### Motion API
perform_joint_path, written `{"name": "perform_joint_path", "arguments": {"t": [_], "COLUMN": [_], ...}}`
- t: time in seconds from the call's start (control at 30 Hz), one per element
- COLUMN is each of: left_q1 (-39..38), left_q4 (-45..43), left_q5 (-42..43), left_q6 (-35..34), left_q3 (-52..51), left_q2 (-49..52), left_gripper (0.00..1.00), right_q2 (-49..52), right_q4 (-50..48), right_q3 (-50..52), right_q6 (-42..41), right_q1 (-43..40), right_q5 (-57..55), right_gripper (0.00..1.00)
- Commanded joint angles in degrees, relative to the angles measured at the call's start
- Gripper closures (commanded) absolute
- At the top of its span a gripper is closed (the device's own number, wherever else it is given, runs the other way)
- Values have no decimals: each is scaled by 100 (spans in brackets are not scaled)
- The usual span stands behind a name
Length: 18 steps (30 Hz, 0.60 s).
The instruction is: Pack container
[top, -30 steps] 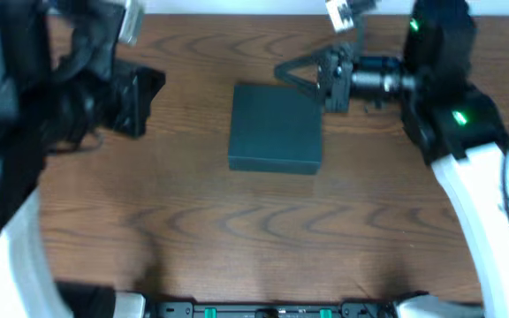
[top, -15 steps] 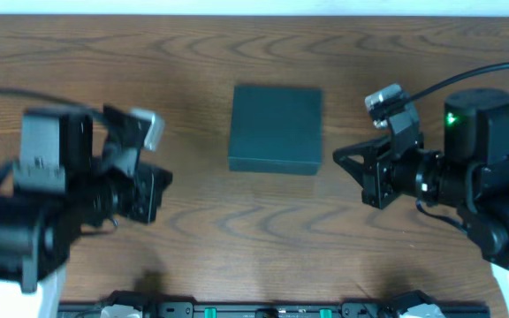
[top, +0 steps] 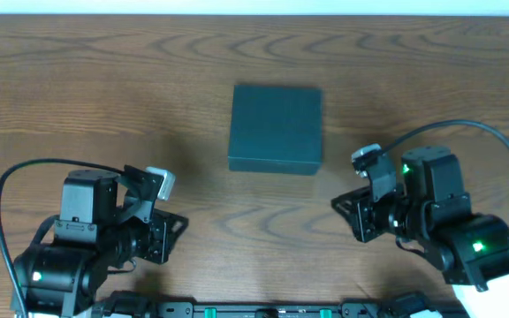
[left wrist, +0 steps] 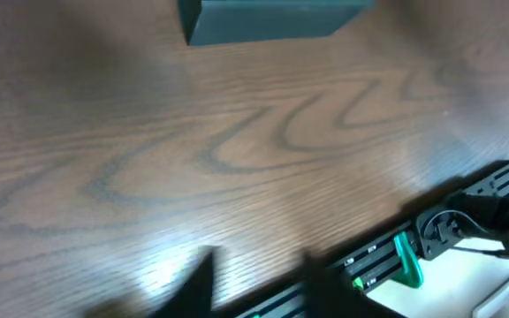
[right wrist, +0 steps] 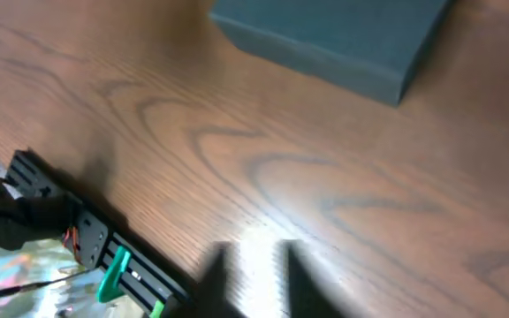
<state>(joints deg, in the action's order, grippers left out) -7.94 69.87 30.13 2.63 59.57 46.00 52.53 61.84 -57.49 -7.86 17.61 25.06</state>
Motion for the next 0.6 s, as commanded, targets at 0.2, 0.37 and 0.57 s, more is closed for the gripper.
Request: {"name": "perform_joint_path", "arguments": {"t": [0.2, 0.37, 0.57], "left_q1": [0, 0, 0], "left_q4": [-92, -92, -94], "left_q5": [76, 76, 76], "left_q6": [-306, -306, -306], "left_q3": [2, 2, 2], "left_q2": [-20, -17, -20], "left_gripper": [5, 5, 5], "right_q2": [103, 175, 186], "right_q4": [90, 90, 90], "right_q3": [293, 293, 293], "right_q6": [-302, -302, -302], "right_q1": [31, 31, 31], "right_q5": [-24, -24, -24], "right_gripper": [1, 1, 1]}}
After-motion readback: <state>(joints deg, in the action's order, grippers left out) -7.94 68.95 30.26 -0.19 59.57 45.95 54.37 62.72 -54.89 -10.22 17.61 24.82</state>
